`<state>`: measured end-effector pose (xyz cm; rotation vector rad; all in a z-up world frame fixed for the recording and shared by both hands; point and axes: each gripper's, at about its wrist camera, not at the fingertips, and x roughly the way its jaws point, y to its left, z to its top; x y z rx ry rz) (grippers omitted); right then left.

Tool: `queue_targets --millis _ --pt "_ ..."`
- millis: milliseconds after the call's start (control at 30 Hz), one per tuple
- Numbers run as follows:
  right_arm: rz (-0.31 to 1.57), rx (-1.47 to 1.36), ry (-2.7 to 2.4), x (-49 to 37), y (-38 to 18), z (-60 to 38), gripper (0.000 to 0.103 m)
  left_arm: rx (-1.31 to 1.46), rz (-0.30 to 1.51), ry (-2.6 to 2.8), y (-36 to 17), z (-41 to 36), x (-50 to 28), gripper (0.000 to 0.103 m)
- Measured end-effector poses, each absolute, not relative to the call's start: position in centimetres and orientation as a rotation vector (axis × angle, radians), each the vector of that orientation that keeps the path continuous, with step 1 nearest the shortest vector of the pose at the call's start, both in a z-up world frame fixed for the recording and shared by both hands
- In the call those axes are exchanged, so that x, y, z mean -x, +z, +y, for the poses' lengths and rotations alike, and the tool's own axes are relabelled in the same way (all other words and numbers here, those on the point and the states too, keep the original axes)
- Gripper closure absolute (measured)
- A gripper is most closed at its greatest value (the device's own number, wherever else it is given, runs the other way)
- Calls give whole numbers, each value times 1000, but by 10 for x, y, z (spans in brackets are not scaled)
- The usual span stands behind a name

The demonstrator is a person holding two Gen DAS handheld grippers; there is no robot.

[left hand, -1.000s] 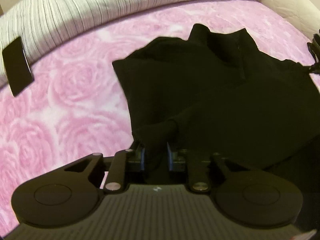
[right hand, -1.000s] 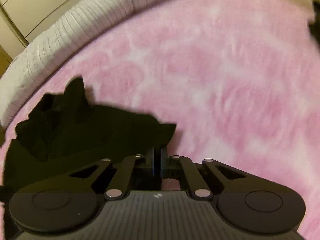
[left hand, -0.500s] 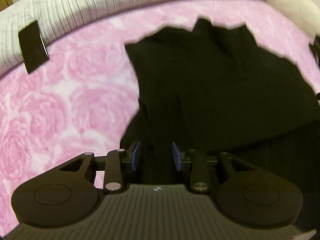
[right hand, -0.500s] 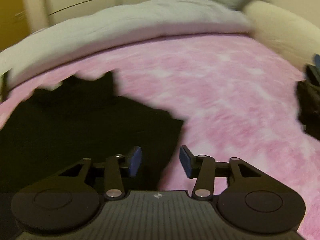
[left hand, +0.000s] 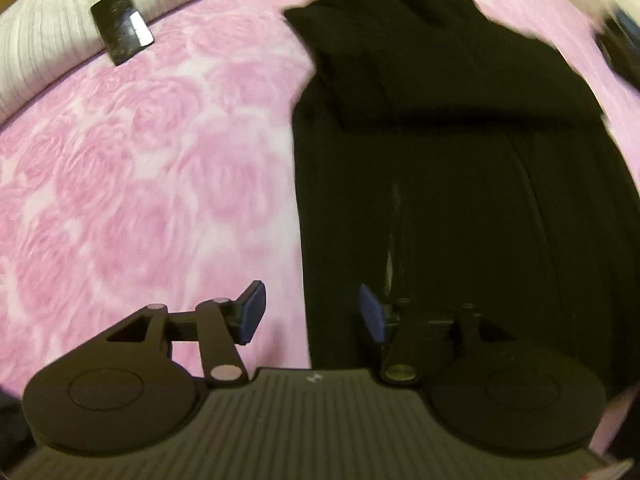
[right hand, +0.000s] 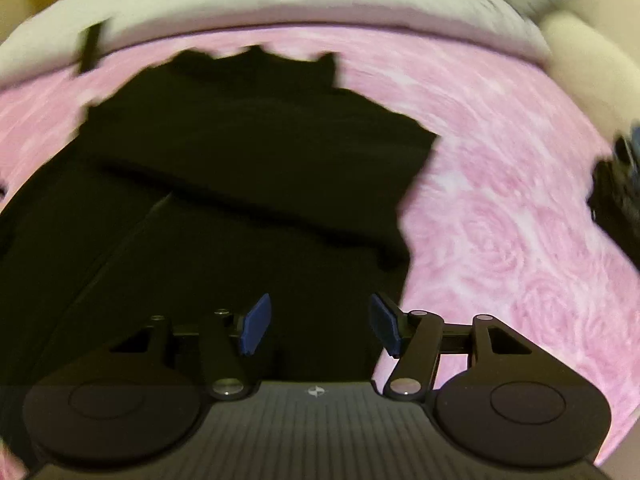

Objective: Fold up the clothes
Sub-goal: 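Grasp the folded jacket edge with both grippers and lift it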

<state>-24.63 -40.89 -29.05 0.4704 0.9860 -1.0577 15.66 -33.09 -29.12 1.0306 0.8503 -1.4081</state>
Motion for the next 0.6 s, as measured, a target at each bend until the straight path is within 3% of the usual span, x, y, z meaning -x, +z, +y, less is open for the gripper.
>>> queue_targets --millis 133,167,233,300,600 --pt "1074 -340 -890 217 -287 -338 38 -1211 676 -1567 -290 -251 -121 25" --pt "1087 -316 -848 212 -288 -324 36 -1264 620 -1606 -292 -233 -110 23" --pt "1106 -286 -769 202 -292 -300 25 -1375 512 -1657 -302 -203 -91 22" --pt "1119 -285 -708 195 -298 -285 21 -1472 402 -1660 -314 -182 -78 22" --pt "1147 -85 -616 189 -327 -228 21 -1751 -236 -1554 -366 -148 -65 28"
